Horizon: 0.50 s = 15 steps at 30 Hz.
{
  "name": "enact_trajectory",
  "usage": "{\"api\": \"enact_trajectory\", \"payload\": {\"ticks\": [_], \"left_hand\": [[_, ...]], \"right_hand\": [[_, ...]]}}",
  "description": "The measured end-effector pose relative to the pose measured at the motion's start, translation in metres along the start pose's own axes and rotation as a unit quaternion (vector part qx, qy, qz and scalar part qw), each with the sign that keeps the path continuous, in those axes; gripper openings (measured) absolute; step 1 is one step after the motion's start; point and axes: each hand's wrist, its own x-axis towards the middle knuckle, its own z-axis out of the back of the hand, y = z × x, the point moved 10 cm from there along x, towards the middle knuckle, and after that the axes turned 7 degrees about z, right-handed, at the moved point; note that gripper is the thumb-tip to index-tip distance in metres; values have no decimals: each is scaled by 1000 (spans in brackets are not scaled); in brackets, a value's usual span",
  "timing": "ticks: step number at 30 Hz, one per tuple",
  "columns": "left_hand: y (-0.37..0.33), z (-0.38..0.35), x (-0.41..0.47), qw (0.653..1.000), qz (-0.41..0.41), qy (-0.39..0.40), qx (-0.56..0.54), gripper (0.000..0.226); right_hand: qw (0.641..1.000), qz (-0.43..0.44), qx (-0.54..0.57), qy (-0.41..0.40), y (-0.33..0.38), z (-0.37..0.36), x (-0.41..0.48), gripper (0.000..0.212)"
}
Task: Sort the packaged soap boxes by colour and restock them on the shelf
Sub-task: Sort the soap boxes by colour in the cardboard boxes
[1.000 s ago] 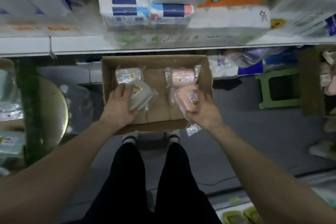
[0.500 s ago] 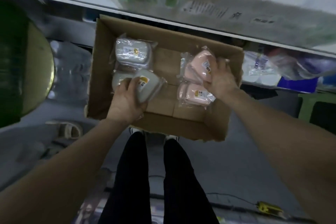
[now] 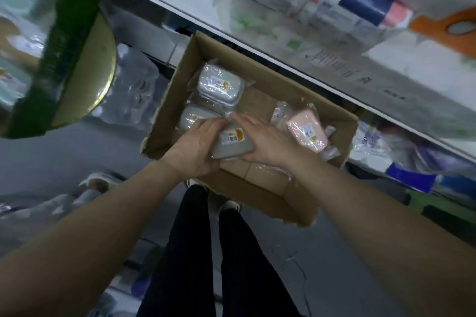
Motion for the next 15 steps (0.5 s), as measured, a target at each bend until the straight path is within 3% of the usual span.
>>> {"api": "enact_trajectory", "payload": {"ticks": [5,10,15], "left_hand": [[19,29,9,997,-10,-55,50,100],[78,58,14,982,120,-114,86,99],[126,52,17,973,206,-101,18,87]], "right_hand": [[999,-4,1,-42,2,19,21,98],[983,-90,-70,-147,-18,55,53,93],[970,-141,-136,-146,-24,60,100,85]]}}
